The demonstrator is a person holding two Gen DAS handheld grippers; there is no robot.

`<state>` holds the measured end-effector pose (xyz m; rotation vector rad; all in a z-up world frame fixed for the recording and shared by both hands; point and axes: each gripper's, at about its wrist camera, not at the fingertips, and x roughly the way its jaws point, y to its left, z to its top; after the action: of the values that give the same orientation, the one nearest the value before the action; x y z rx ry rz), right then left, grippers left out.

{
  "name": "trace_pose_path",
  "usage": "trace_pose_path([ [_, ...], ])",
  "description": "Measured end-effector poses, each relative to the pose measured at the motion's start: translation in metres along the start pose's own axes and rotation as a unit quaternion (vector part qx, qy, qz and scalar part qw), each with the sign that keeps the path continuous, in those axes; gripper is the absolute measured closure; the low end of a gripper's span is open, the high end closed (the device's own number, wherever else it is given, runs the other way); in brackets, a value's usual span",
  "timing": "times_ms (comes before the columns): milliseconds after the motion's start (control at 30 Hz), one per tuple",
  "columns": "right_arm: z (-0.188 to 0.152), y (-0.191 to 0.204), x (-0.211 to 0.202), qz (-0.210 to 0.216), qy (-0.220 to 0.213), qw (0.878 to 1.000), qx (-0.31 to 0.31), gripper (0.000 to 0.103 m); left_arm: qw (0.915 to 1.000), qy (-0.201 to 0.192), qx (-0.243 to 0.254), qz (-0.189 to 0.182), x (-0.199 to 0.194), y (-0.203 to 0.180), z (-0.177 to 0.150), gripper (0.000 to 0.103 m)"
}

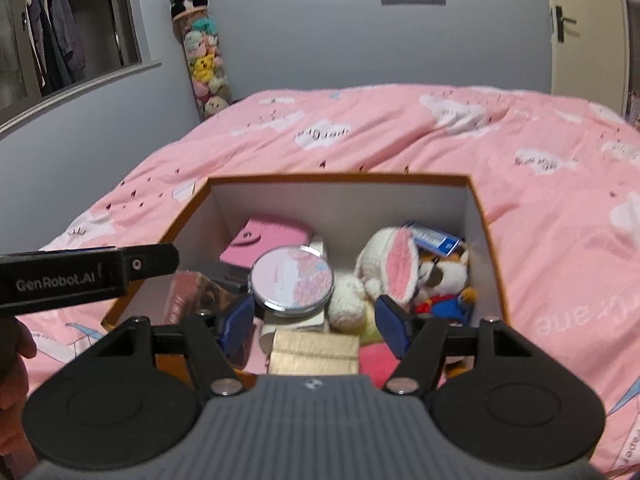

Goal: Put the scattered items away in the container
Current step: 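Lower the gold box and picture box into the shoebox, opening both grippers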

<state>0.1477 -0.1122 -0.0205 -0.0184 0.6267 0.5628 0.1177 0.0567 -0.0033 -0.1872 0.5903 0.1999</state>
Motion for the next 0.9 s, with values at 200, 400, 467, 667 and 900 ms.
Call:
trace_pose_path([
  [200, 0.005, -0.004, -0.022, -0.021, -0.044, 0.999, 0.006, 0.032, 0.9990, -0.038, 0.016, 0.019, -0.019, -0.010, 0.007, 0.016],
  [400, 0.001, -0.008, -0.044, -0.039, -0.081, 0.996, 0.010, 0.027, 0.9965, -0.069, 0.037, 0.027, -0.031, -0.024, 0.005, 0.013],
  [467, -0.002, -0.010, -0.048, -0.042, -0.084, 0.995, 0.010, 0.027, 0.9967, -0.068, 0.034, 0.027, -0.031, -0.027, 0.003, 0.013],
  [667, -0.014, -0.019, -0.043, -0.053, -0.068, 0.996, 0.016, 0.025, 0.9980, -0.033, 0.043, 0.031, -0.015, -0.033, -0.010, 0.013],
  [900, -0.027, -0.023, -0.032, -0.063, -0.050, 0.997, 0.012, 0.024, 0.9987, 0.013, 0.030, 0.039, 0.001, -0.031, -0.024, 0.013],
])
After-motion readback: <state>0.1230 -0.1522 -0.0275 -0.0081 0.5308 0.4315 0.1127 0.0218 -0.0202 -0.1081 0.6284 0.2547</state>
